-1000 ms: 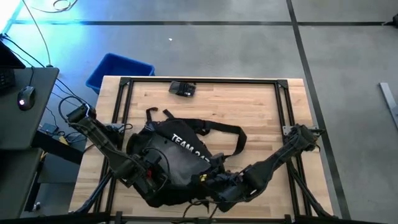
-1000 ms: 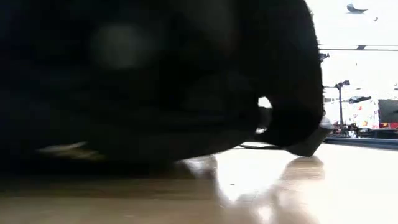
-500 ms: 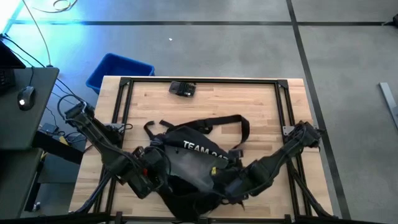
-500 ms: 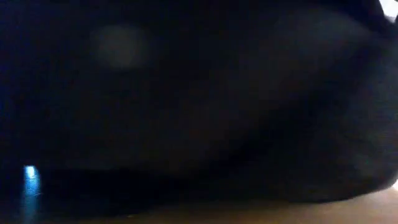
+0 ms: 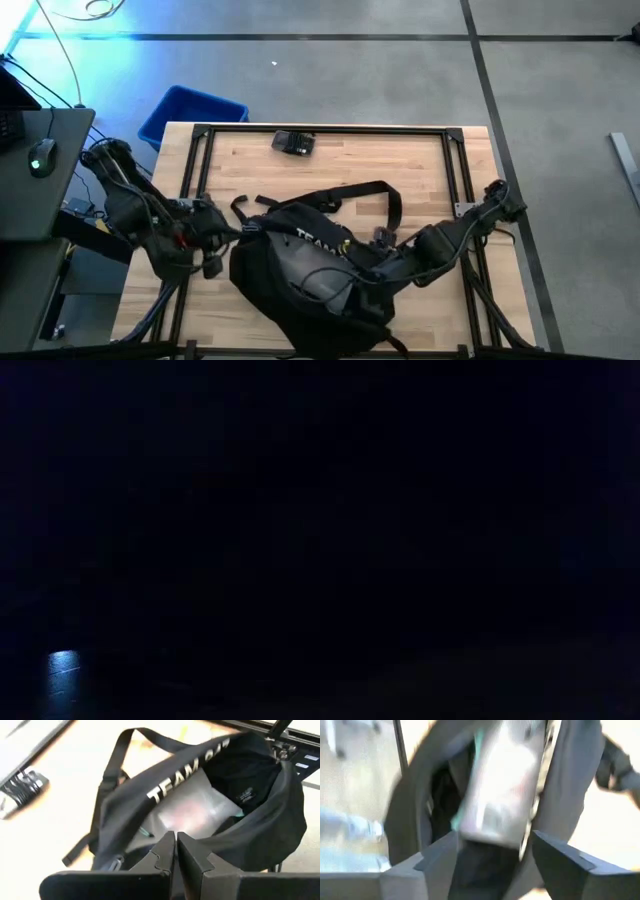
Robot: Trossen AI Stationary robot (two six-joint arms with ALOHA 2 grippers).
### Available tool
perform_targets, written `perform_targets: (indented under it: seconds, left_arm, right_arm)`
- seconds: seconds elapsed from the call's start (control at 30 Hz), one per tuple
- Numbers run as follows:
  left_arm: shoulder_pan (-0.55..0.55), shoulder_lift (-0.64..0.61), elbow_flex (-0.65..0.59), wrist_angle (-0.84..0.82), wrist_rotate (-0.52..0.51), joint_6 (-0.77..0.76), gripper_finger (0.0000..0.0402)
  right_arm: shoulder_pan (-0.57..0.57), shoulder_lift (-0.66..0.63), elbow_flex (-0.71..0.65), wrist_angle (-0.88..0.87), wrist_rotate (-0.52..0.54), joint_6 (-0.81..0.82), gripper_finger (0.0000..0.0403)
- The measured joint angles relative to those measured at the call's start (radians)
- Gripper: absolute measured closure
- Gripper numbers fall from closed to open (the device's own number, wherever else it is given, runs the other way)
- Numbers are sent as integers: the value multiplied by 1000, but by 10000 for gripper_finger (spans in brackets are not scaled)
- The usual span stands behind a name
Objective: Unpack backpack
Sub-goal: Put the transparent zip bag into the black backpack
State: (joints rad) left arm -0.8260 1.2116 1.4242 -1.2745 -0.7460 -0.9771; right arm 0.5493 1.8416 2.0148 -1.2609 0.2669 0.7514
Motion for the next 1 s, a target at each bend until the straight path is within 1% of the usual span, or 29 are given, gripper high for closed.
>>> perform_targets:
  seconds: [0.07,0.13,0.23,0.33,0.43,0.57,0.63,0.7,0.77,0.83,0.9,1.0]
  left_arm:
    - [3,-16,0,-29,-3,31,401]
    - [11,-26,-5,-73,-4,29,401]
    - [15,-37,-25,-129,16,-28,397]
    - [15,-50,-50,-140,45,-55,390]
    - [15,-54,-60,-143,108,-99,383]
    - [2,-54,-60,-144,183,-135,377]
    - [-14,-54,-60,-143,210,-155,376]
    - [-35,-54,-60,-144,219,-170,376]
    - [-55,-54,-60,-144,218,-181,376]
    - [-70,-54,-60,-147,209,-195,376]
    - [-80,-54,-60,-152,188,-200,376]
    - [-86,-54,-60,-162,166,-200,376]
  right_arm:
    - [-16,7,0,85,63,-55,143]
    - [-44,32,2,170,111,-135,131]
    - [-106,98,2,275,167,-215,124]
    - [-171,177,2,351,221,-316,124]
    - [-234,261,1,432,211,-409,124]
    - [-300,362,0,582,184,-516,124]
    - [-328,400,0,625,155,-526,124]
    - [-352,435,0,630,125,-518,127]
    - [-366,460,-1,616,126,-466,144]
    - [-377,468,-2,611,128,-400,181]
    - [-387,465,-1,615,97,-358,240]
    - [-398,462,0,610,25,-346,346]
